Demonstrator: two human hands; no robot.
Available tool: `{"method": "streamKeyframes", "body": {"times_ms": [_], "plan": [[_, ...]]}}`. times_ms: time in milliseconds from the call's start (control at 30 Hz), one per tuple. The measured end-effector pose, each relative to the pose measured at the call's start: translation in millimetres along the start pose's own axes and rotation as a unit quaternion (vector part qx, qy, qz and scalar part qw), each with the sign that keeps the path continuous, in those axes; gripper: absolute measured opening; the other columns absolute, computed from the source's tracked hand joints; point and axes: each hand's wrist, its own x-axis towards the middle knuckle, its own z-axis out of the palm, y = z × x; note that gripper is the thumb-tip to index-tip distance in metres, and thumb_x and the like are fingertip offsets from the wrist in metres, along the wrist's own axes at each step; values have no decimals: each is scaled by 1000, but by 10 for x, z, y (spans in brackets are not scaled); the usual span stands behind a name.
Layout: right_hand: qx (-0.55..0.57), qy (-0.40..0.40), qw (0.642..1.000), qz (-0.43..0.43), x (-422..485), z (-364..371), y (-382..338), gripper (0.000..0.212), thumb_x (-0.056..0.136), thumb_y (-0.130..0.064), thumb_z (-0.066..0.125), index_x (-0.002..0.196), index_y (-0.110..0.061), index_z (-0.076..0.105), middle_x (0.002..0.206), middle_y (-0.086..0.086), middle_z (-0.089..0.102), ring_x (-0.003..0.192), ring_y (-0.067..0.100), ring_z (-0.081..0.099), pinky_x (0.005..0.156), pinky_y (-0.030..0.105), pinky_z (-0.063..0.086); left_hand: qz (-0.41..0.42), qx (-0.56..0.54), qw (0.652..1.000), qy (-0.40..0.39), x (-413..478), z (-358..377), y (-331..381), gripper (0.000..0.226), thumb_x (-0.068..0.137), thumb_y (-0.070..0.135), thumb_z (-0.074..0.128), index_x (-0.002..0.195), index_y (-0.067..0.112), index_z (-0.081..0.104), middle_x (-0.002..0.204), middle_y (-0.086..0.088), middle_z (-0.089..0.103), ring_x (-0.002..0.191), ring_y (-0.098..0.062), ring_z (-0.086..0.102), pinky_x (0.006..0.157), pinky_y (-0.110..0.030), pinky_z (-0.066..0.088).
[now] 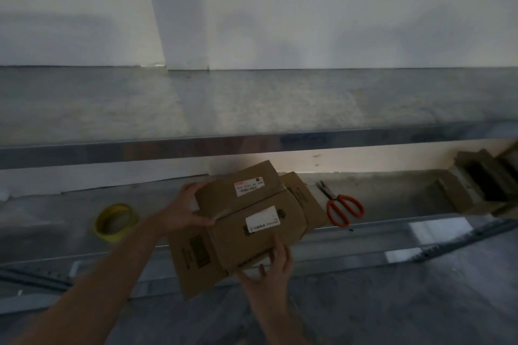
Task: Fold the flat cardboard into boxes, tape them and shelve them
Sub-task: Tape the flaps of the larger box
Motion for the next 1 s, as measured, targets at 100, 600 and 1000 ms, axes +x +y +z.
{"method": "streamKeyframes", "body": {"times_ms": [100,600,1000], "plan": [[60,10,998,29,-102,-102,99,112,50,1,94,137,-40,38,144,-11,29,133,16,39,96,34,51,-21,-11,1000,20,-194,32,-26,107,49,49,91,138,46,31,131,5,32,122,-15,38,110,-32,31],[-15,-103,990,-99,-444,-814,-633,119,49,-55,91,147,-42,24,157,-19,18,142,8,32,104,43,48,13,-218,972,88,-1273,445,558,83,58,32,90,128,34,46,126,11,58,117,-3,55,95,-28,49],[-43,-155,975,-153,594,-1020,-1366,98,67,-15,86,143,-38,29,137,-23,44,129,1,44,99,21,47,85,-230,953,179,-1107,370,918,98,63,38,86,140,59,28,136,20,46,122,0,48,94,-33,52]]}}
